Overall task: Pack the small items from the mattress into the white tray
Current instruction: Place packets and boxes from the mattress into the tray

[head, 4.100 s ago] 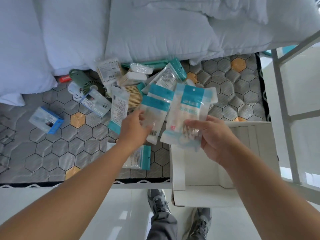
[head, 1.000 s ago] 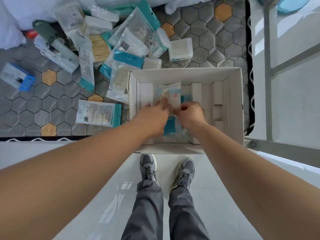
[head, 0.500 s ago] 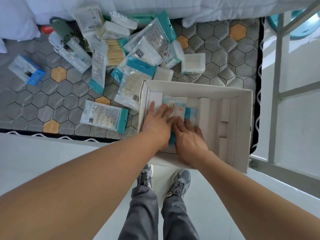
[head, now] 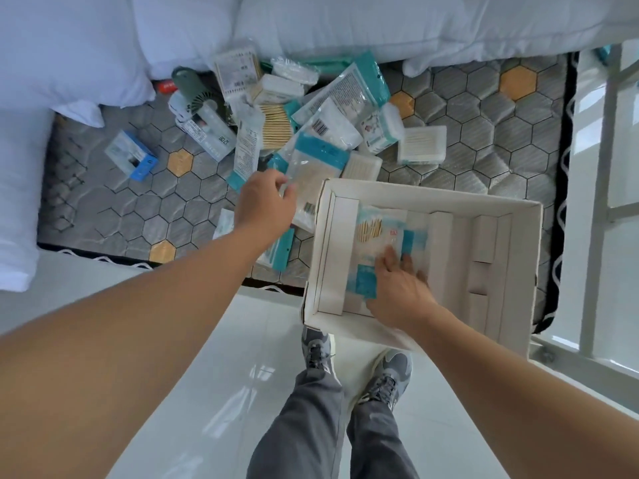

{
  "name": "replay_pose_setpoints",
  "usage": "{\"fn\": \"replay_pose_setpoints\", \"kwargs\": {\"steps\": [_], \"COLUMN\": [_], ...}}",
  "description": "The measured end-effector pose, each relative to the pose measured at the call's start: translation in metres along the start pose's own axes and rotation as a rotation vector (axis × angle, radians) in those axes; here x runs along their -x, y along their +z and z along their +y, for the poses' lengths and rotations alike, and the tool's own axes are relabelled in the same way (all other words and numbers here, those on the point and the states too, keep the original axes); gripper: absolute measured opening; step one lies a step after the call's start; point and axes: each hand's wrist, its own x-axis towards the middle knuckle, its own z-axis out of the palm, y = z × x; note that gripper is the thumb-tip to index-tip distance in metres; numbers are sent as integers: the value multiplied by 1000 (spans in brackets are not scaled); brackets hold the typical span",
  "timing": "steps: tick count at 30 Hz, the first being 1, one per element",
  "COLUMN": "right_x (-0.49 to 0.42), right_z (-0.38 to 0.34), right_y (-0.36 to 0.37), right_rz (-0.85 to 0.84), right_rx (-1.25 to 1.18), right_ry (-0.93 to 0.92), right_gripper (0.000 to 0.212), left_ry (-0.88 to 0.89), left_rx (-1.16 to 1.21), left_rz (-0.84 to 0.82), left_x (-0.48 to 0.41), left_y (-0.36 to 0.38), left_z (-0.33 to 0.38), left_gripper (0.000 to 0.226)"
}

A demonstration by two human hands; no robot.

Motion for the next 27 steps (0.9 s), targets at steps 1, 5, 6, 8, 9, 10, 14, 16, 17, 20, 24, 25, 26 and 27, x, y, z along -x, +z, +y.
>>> {"fn": "replay_pose_setpoints", "kwargs": {"steps": [1, 5, 6, 8, 9, 10, 14, 16, 17, 20, 24, 25, 26, 27], "right_x": [2, 16, 18, 21, 23, 25, 32, 35, 35, 34, 29, 27, 26, 26], "right_z": [0, 3, 3, 1, -2, -5, -20, -27, -30, -42, -71, -80, -89, -97], "right_y": [2, -6, -11, -24, -31, -39, -67, -80, -86, -103, -124, -128, -131, -133], "right_rz": [62, 406, 435, 474, 497, 515, 489, 477, 485, 500, 454, 420, 367, 322], "right_rx": [-80, -274, -288, -347, -392, -441, -622, -694, -717, -864, -1257, -1359, -1438, -1505], "right_ry": [-7, -104, -112, -117, -114, -104, -62, -61, -59, -64, -37, -33, -48, -81], "right_gripper": [76, 31, 26, 24, 25, 26, 29, 25, 23, 20, 52, 63, 71, 74], "left_ry": [-85, -228, -261, -317, -337, -349, -352, -343, -350, -351, -33, 75, 180, 278], "left_rx": [-37, -79, -59, 12, 46, 66, 140, 264, 371, 559, 439, 474, 494, 504], "left_rz": [-77, -226, -241, -233, -209, -179, -214, -274, -282, -140, 223, 266, 284, 267], "left_x": [-8, -28, -32, -34, -34, -33, -28, -27, -27, -23, 7, 17, 28, 38], "left_y": [1, 17, 23, 33, 38, 43, 51, 45, 38, 11, -16, -21, -24, -25], "left_z": [-10, -27, -26, -22, -21, -20, -19, -20, -20, -10, 17, 25, 33, 40], "left_gripper": [33, 61, 66, 71, 71, 69, 50, 42, 38, 27, 26, 24, 22, 21]}}
